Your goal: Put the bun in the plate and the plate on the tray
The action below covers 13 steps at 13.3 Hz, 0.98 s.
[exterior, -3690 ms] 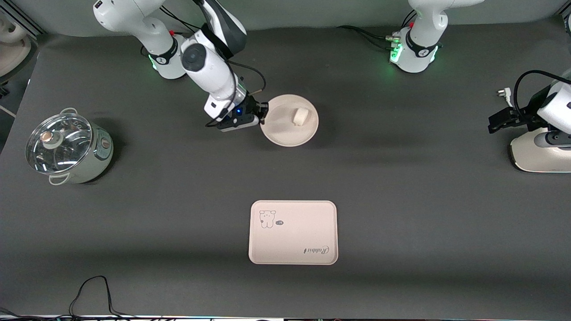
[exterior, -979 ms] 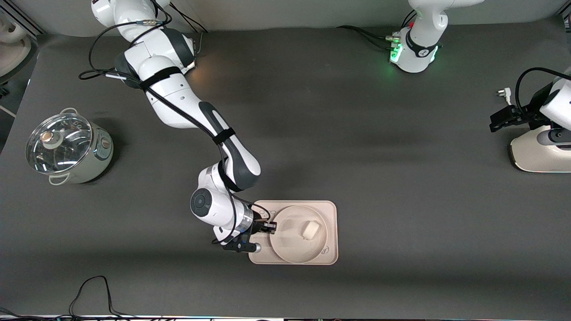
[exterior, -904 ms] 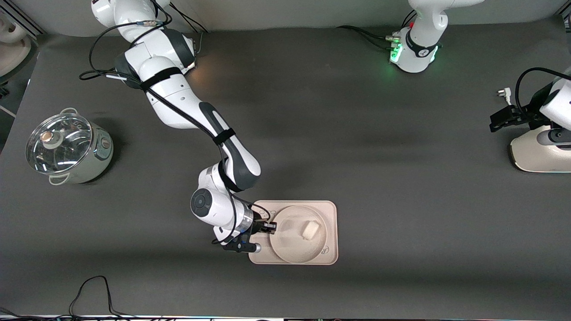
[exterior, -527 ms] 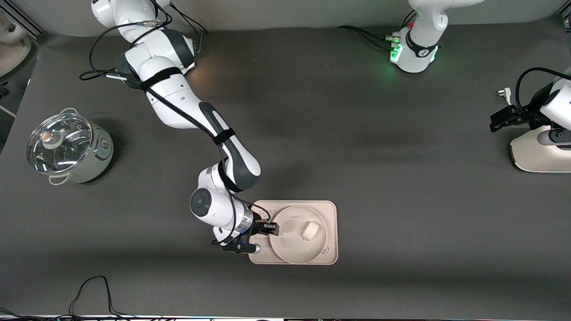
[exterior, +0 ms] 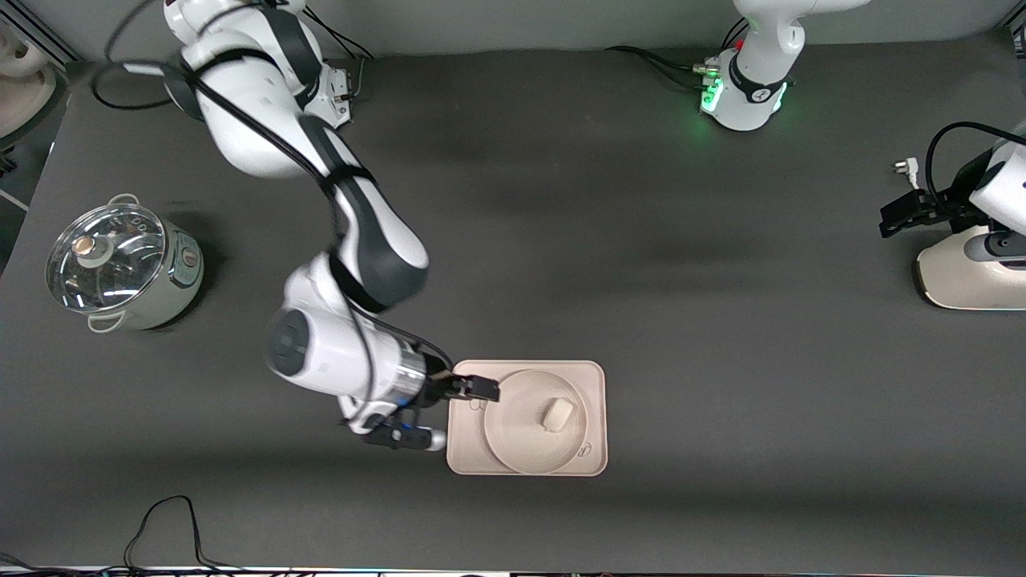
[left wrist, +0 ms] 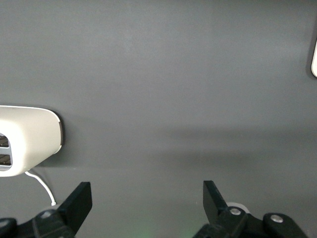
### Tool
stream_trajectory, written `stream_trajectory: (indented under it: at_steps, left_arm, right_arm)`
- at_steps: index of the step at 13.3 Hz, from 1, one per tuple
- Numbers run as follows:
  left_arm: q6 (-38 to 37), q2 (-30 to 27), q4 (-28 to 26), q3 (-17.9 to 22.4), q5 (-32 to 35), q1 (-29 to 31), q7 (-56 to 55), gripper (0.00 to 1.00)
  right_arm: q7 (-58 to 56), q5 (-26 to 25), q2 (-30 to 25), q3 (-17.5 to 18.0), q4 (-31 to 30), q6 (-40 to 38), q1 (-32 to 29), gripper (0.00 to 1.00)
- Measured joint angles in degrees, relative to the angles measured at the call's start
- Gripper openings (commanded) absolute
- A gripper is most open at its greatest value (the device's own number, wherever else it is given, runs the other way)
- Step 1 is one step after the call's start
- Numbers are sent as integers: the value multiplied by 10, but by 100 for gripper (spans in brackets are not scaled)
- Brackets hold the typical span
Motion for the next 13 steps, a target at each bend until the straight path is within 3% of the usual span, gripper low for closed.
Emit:
stream_trajectory:
  at_steps: [2,5,7,10,13]
  left_arm:
    - [0,0,0,0,0,0,0,100]
    - [5,0,0,0,0,0,0,100]
    - [22,0,0,0,1,0,0,100]
    - [25,0,0,-1,1,0,0,100]
    - [27,0,1,0,1,0,0,100]
  right_arm:
    - [-2,-19,-98,-2,-81,-31,-27,100]
    - [-46,-86,-265,7,-230,-104,-85,100]
    - [-101,-133,-360,21,-298,-170,-135,100]
    - [-172,-201,-442,21,-357,-210,-180,100]
    - [-198,-227,-460,-20,-376,-217,-187,100]
